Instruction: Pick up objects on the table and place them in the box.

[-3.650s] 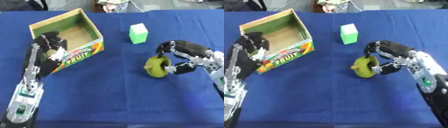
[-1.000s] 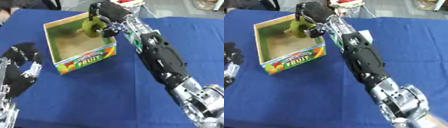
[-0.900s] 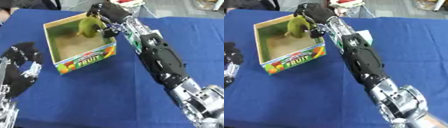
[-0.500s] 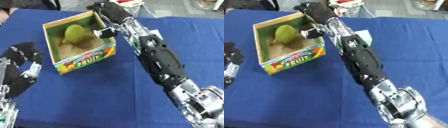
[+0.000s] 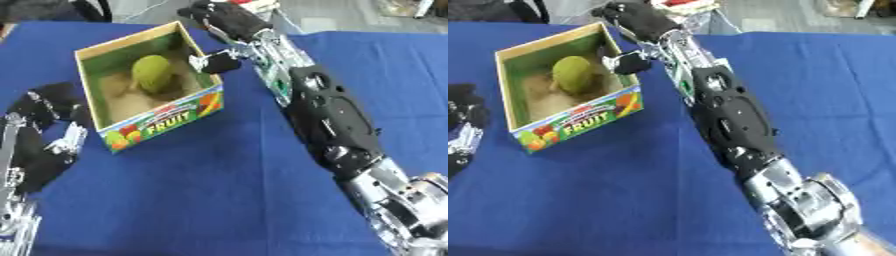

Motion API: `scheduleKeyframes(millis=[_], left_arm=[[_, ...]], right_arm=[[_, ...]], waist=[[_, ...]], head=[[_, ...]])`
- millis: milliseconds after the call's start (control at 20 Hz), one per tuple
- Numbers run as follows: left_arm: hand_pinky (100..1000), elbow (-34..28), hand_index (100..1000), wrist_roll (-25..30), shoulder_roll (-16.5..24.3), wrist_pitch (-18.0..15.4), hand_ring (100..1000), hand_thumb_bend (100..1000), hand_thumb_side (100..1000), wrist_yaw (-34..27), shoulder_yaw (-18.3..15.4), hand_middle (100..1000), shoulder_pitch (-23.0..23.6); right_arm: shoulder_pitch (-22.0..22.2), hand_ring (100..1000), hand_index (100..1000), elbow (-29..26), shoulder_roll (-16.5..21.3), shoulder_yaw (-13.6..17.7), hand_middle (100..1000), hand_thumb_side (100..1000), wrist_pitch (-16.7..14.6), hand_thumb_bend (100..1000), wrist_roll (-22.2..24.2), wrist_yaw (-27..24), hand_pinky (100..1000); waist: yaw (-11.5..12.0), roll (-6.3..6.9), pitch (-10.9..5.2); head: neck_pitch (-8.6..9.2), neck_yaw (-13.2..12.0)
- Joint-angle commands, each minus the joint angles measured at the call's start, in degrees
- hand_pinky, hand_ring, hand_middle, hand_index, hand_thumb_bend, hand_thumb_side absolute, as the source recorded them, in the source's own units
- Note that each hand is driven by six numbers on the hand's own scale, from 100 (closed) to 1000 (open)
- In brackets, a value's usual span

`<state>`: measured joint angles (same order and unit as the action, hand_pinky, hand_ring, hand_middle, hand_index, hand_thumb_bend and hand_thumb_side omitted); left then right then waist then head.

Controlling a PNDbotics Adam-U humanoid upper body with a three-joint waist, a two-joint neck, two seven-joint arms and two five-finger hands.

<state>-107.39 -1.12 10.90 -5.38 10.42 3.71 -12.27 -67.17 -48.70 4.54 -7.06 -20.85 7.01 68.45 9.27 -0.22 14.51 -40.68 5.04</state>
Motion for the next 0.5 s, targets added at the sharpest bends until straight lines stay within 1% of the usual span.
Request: scheduleKeyframes(millis=[50, 300, 500], left_arm=[[555, -0.6, 754, -0.3, 0.3, 0.1, 577, 303, 419, 0.5, -0.7, 571, -0.1], [555, -0.4, 754, -0.6, 0.4, 0.2, 577, 305, 421, 0.9, -1.2, 571, 0.7], [555, -0.3, 755, -0.8, 0.5, 0.2, 577, 304, 422, 1.2, -1.5, 571, 1.1]], right_arm=[[-1.0, 883, 963, -2.9, 2.0, 0.4, 878, 588, -0.2, 100, 3.4, -3.8, 818], [0.5, 905, 966, -6.0, 4.0, 0.1, 904, 615, -0.8, 100, 8.0, -8.5, 829], [2.3, 912, 968, -8.2, 5.9, -0.8, 911, 629, -0.1, 100, 11.2, -12.6, 831]], waist=[[-0.5, 0.43, -1.05], [-2.9, 0.63, -1.43], [-4.3, 0.73, -1.70]], head=[[0.26, -0.6], [-0.09, -1.7], [-0.40, -2.5]])
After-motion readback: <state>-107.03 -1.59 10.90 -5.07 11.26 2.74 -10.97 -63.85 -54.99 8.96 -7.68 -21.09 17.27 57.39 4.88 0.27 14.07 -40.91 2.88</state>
